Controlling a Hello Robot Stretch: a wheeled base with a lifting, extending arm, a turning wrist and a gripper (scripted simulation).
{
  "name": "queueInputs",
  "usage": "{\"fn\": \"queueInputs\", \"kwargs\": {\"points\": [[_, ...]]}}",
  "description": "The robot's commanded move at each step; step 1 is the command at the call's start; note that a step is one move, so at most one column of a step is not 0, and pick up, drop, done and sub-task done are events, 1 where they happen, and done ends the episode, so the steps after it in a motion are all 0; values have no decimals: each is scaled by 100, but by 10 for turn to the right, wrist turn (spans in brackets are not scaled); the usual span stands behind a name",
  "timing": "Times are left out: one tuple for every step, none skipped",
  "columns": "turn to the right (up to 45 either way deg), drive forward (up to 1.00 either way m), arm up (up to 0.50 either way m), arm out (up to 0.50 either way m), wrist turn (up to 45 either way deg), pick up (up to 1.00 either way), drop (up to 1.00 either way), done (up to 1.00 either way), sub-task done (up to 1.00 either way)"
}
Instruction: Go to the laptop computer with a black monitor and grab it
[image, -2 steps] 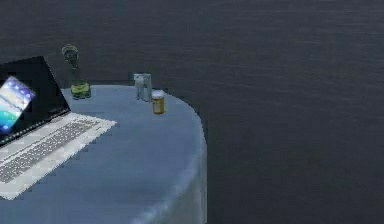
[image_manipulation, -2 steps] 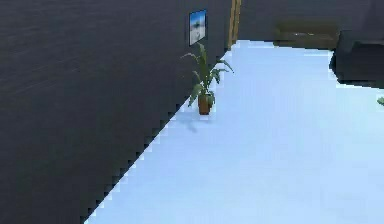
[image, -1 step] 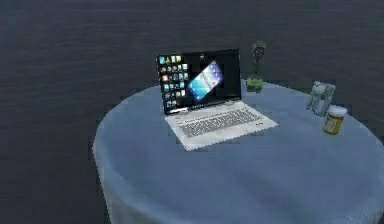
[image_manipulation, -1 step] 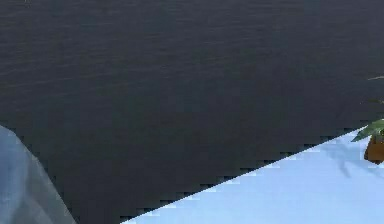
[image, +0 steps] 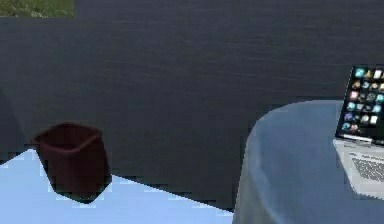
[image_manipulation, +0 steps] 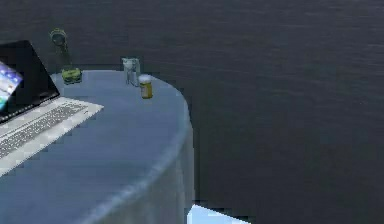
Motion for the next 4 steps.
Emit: {"fn": "queueInputs", "kwargs": {"points": [[-330, 0, 0, 0, 0, 0, 0, 0, 0], [0, 0, 50, 0, 0, 0, 0, 0, 0], [0, 0, 38, 0, 0, 0, 0, 0, 0], [0, 0, 0, 26, 0, 0, 0, 0, 0]]}}
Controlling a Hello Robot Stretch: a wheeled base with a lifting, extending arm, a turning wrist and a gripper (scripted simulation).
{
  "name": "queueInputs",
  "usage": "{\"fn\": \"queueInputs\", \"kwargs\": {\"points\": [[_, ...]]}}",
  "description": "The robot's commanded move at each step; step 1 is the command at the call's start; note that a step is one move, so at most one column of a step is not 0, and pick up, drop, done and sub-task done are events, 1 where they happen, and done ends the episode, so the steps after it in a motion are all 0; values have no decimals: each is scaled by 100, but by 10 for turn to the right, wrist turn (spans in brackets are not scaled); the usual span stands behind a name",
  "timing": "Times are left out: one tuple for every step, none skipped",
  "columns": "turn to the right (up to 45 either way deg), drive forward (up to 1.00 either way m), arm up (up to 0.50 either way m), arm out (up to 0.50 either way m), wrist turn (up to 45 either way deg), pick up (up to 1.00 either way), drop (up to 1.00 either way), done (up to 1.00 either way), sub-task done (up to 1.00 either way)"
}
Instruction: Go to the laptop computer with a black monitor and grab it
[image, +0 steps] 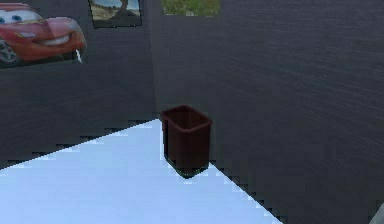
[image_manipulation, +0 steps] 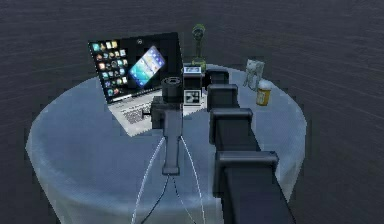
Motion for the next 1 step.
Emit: {"fn": "queueInputs", "kwargs": {"points": [[0, 0, 0, 0, 450, 0, 0, 0, 0]]}}
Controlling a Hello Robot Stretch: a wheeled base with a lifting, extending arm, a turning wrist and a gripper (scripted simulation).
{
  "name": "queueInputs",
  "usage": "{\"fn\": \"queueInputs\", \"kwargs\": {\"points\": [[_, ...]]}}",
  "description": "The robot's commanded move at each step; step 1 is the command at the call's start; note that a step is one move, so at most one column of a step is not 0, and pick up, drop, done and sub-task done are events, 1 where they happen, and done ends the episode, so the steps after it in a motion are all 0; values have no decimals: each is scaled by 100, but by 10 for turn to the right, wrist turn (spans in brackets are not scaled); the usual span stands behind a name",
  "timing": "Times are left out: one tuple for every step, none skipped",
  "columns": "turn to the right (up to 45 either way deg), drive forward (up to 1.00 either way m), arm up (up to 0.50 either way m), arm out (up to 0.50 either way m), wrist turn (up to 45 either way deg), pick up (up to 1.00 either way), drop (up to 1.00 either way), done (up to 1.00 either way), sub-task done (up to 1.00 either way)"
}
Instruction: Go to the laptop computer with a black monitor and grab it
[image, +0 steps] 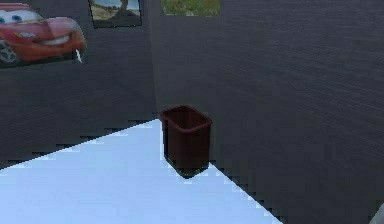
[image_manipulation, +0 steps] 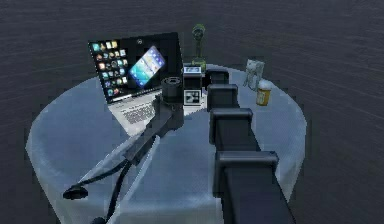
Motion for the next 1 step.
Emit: {"fn": "queueInputs", "kwargs": {"points": [[0, 0, 0, 0, 450, 0, 0, 0, 0]]}}
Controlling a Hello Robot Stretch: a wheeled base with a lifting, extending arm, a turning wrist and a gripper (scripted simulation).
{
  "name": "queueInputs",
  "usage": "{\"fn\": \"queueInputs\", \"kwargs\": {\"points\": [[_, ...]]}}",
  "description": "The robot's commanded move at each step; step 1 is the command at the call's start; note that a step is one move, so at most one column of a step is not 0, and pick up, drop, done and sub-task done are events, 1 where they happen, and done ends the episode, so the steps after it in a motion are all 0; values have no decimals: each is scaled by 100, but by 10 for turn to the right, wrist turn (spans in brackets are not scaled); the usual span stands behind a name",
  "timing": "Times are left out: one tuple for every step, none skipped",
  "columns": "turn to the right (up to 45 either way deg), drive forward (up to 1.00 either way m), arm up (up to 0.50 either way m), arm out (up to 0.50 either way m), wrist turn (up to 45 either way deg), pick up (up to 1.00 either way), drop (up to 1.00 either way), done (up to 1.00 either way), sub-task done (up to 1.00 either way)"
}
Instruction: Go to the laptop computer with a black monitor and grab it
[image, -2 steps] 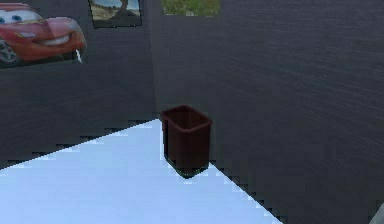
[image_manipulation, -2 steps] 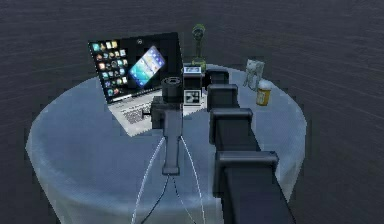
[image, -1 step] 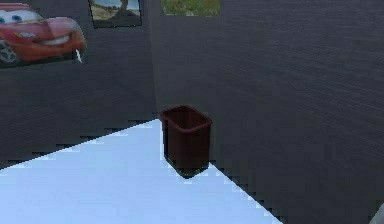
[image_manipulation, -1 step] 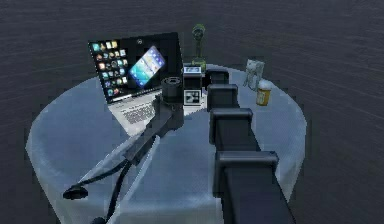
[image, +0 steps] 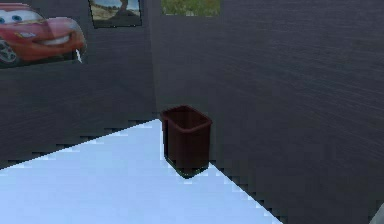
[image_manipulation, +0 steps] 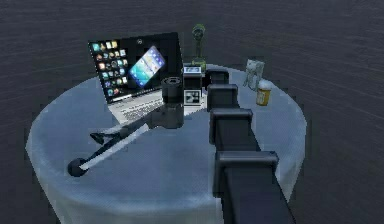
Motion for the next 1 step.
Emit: {"fn": "queueInputs", "kwargs": {"points": [[0, 0, 0, 0, 420, 0, 0, 0, 0]]}}
